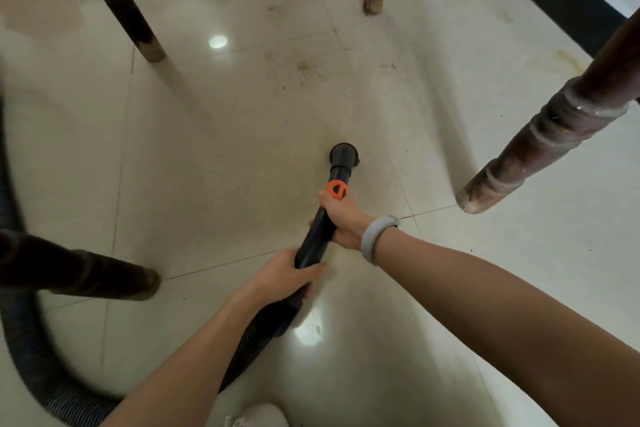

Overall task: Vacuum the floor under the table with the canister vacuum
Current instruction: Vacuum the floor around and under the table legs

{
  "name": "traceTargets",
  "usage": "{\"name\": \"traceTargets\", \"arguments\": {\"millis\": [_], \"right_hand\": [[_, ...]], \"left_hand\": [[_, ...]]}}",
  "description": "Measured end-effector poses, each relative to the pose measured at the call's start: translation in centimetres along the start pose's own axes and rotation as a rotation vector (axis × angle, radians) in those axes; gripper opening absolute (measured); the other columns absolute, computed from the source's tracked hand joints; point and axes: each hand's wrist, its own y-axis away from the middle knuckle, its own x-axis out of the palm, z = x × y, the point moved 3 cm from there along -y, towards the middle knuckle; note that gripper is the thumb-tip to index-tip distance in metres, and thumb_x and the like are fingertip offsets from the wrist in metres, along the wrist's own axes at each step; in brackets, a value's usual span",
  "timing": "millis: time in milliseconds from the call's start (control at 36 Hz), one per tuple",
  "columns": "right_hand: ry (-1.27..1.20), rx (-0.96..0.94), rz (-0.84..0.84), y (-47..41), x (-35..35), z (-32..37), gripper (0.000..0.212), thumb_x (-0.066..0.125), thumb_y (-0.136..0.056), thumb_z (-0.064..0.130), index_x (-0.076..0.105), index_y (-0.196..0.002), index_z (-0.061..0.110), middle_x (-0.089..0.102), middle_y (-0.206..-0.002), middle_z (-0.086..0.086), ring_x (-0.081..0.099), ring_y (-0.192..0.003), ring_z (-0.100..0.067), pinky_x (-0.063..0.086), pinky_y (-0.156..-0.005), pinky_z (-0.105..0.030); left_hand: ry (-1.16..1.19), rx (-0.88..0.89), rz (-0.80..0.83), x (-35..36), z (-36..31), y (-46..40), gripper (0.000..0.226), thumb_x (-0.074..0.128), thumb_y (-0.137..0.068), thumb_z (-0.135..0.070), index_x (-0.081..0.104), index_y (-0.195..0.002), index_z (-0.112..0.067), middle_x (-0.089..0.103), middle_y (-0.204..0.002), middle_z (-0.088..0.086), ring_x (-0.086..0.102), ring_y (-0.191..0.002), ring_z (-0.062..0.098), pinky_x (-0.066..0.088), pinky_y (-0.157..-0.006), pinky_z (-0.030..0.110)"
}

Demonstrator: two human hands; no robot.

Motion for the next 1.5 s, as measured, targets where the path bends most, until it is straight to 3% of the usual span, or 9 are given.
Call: {"name": "traceTargets", "arguments": {"millis": [167, 417, 694, 972, 1167, 1250, 1333, 1417, 1500], "right_hand": [[0.134, -0.143, 0.036, -0.6, -1.7, 2.4, 0.034, 0.051, -0.097, 0.037, 0.048, -0.118, 0.010, 0.058, -0.105, -0.009, 0.058, -0.091, -0.023, 0.051, -0.075, -0.035], [1.162, -0.308, -0.143, -2.9, -9.0, 0.3, 0.056, 0.041, -0.099, 0.024, 0.023, -0.148, 0.006, 0.033, -0.149, -0.018, 0.036, -0.135, -0.035, 0.031, -0.110, -0.039], [1.732, -0.366, -0.060, -4.9, -9.2, -3.0, 0.063, 0.032, -0.100, 0.029, -0.001, -0.153, 0.022, -0.015, -0.159, -0.001, -0.012, -0.147, -0.025, 0.000, -0.119, -0.043], [1.961, -0.626, 0.265, -3.3, -4.8, -7.4, 0.059, 0.025, -0.103, 0.037, -0.004, -0.152, 0.025, -0.017, -0.159, 0.002, -0.016, -0.146, -0.019, -0.008, -0.118, -0.043], [1.694, -0.467, -0.137, -5.2, -12.3, -2.9, 0.056, 0.025, -0.103, 0.028, -0.002, -0.153, 0.027, -0.011, -0.160, 0.004, -0.008, -0.147, -0.019, -0.001, -0.118, -0.037], [1.452, -0.501, -0.217, -5.3, -12.6, -1.5, 0.042, 0.027, -0.102, 0.021, 0.038, -0.140, 0.008, 0.026, -0.153, -0.013, 0.019, -0.143, -0.027, 0.015, -0.117, -0.040], [0.942, -0.514, -0.273, -3.6, -10.1, 0.2, 0.031, 0.029, -0.101, 0.017, 0.047, -0.077, 0.009, 0.053, -0.085, -0.010, 0.048, -0.090, -0.028, 0.039, -0.084, -0.037], [0.216, -0.296, -0.229, -2.6, -8.1, 1.2, 0.032, 0.030, -0.102, 0.033, 0.052, -0.095, 0.012, 0.061, -0.096, -0.011, 0.059, -0.093, -0.028, 0.051, -0.083, -0.040], [-0.072, -0.136, -0.139, -2.3, -6.7, 1.3, 0.026, 0.040, -0.100, 0.033, 0.050, -0.105, 0.010, 0.058, -0.089, -0.008, 0.057, -0.081, -0.021, 0.052, -0.072, -0.037]], "left_hand": [[-0.104, 0.041, -0.263, -1.3, -1.0, -1.9, 0.028, 0.058, -0.089, -0.048, 0.056, -0.099, -0.023, 0.069, -0.076, 0.002, 0.067, -0.065, 0.021, 0.055, -0.065, 0.037], [-0.212, 0.048, -0.437, -3.4, -0.3, -4.3, 0.056, 0.036, -0.071, -0.081, 0.050, -0.092, -0.030, 0.066, -0.075, 0.005, 0.065, -0.069, 0.029, 0.055, -0.071, 0.046], [-0.001, 0.088, -0.381, -3.9, 0.9, -3.1, 0.022, 0.053, -0.091, -0.046, 0.052, -0.092, -0.024, 0.061, -0.061, 0.004, 0.062, -0.054, 0.023, 0.053, -0.060, 0.044], [-0.059, 0.050, -0.404, -3.4, 2.6, -2.0, 0.022, 0.052, -0.090, -0.052, 0.053, -0.092, -0.030, 0.065, -0.061, 0.003, 0.063, -0.053, 0.021, 0.054, -0.059, 0.044], [-0.132, 0.054, -0.353, -2.5, 1.9, -1.9, 0.021, 0.052, -0.091, -0.049, 0.050, -0.098, -0.029, 0.064, -0.065, 0.001, 0.061, -0.050, 0.014, 0.050, -0.050, 0.033], [-0.210, 0.054, -0.304, -1.6, 1.6, -1.6, 0.023, 0.052, -0.090, -0.052, 0.049, -0.097, -0.030, 0.064, -0.066, 0.000, 0.062, -0.052, 0.016, 0.053, -0.054, 0.037], [-0.317, 0.075, -0.225, 0.1, 1.0, -1.0, 0.026, 0.051, -0.087, -0.056, 0.046, -0.091, -0.031, 0.063, -0.067, -0.002, 0.062, -0.055, 0.014, 0.052, -0.058, 0.036], [-0.371, 0.097, -0.168, 1.5, 0.3, -0.5, 0.025, 0.051, -0.089, -0.054, 0.042, -0.089, -0.030, 0.060, -0.066, -0.003, 0.059, -0.054, 0.014, 0.048, -0.056, 0.033], [-0.374, 0.101, -0.144, 1.5, -0.1, -0.4, 0.022, 0.049, -0.091, -0.053, 0.039, -0.086, -0.034, 0.058, -0.066, -0.005, 0.056, -0.052, 0.011, 0.042, -0.050, 0.025]]}}
